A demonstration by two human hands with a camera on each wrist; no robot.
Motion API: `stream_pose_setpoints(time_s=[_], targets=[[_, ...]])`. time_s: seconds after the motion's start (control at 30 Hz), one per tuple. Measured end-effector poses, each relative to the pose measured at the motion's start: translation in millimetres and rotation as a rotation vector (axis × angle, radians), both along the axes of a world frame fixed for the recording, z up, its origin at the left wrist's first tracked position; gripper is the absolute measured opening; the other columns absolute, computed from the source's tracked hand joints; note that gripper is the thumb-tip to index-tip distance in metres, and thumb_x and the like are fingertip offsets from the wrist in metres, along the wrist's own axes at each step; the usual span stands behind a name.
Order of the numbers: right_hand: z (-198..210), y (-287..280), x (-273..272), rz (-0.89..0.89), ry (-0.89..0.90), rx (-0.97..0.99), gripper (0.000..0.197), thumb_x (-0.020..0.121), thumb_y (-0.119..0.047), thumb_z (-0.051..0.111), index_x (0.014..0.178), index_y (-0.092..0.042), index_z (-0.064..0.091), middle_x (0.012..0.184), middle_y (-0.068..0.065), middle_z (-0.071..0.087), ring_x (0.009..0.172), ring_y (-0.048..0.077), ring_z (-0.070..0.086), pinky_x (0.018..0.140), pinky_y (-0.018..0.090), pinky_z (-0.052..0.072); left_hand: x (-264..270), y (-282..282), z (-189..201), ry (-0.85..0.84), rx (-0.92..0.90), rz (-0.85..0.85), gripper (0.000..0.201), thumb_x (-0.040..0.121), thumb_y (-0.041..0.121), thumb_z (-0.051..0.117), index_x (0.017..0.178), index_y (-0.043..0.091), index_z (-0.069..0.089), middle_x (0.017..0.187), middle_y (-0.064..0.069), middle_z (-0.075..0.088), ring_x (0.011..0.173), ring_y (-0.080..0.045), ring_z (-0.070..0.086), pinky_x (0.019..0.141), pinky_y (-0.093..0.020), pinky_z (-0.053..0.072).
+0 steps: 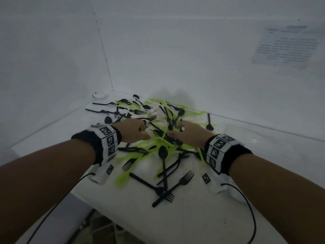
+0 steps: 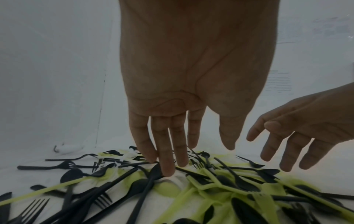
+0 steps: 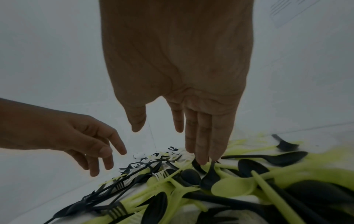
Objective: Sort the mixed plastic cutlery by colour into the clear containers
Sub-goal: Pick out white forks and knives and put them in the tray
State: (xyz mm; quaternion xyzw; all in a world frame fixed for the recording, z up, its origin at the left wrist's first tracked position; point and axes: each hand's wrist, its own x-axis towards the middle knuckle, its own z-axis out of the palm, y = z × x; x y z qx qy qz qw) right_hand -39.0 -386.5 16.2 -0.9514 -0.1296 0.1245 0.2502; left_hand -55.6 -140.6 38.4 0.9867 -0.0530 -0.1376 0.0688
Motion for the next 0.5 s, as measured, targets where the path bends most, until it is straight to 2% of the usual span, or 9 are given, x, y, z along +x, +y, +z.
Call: stream_pose_setpoints(time_s=[0.07,0.13,0.2,0.27,0.33,0.43,0.5], targets=[[-6.1,16.8,8.7,-0.028,0.015,-0.029,0.076,0.091,-0.072,0.053,0.145,-0.018,0.047,0.145,0.007,0.053,0.127,0.026,0.054,0.097,0.038,0.047,9.4,16.1,-6.2,0.008,-0.018,-0.008,0.052,0.095,0.060,0.059,0.126,0.017,0.059,0.123,-0.005,0.063,0.110,-0.025,0.060,0.098,-0.040,0.050],[-12.2,32.3,17.2,-0.059,0.031,-0.060,0.072,0.091,-0.071,0.054,0.140,-0.017,0.049,0.139,0.007,0.056,0.122,0.027,0.056,0.097,0.040,0.049,20.5,32.7,-11.7,0.021,-0.030,-0.035,0.052,0.095,0.060,0.058,0.129,0.020,0.058,0.125,-0.002,0.062,0.108,-0.022,0.058,0.094,-0.035,0.049],[-16.0,46.5,25.0,-0.085,0.028,-0.077,0.063,0.094,-0.064,0.057,0.135,-0.016,0.052,0.133,0.008,0.059,0.115,0.026,0.058,0.091,0.037,0.049,33.7,48.5,-15.3,0.020,-0.026,-0.075,0.052,0.096,0.059,0.057,0.131,0.020,0.058,0.122,-0.002,0.061,0.104,-0.020,0.054,0.088,-0.031,0.045],[-17.7,60.0,34.2,-0.110,0.018,-0.085,0.055,0.096,-0.058,0.059,0.134,-0.019,0.054,0.129,0.004,0.060,0.110,0.023,0.058,0.085,0.033,0.045,48.8,63.4,-18.2,0.015,-0.036,-0.110,0.051,0.097,0.058,0.057,0.132,0.020,0.058,0.110,0.001,0.058,0.098,-0.018,0.053,0.082,-0.029,0.040],[-20.4,72.2,43.4,-0.137,0.002,-0.080,0.047,0.097,-0.052,0.061,0.132,-0.022,0.056,0.126,0.002,0.062,0.111,0.022,0.059,0.084,0.030,0.043,63.3,75.4,-22.6,0.014,-0.042,-0.148,0.049,0.097,0.056,0.058,0.132,0.021,0.058,0.106,0.004,0.055,0.097,-0.017,0.051,0.083,-0.028,0.038],[-27.4,88.9,55.2,-0.168,-0.028,-0.060,0.031,0.097,-0.045,0.063,0.122,-0.026,0.063,0.111,-0.003,0.063,0.105,0.020,0.062,0.081,0.030,0.045,80.6,87.2,-30.3,0.014,-0.034,-0.215,0.046,0.099,0.052,0.057,0.131,0.020,0.059,0.119,-0.001,0.061,0.099,-0.016,0.049,0.086,-0.028,0.040],[-32.7,98.2,60.5,-0.156,-0.027,-0.061,0.023,0.097,-0.041,0.063,0.116,-0.027,0.066,0.110,-0.003,0.063,0.101,0.019,0.063,0.080,0.031,0.049,89.0,91.2,-37.5,0.007,-0.037,-0.256,0.042,0.099,0.050,0.058,0.129,0.020,0.060,0.121,-0.001,0.062,0.099,-0.016,0.051,0.086,-0.029,0.042]])
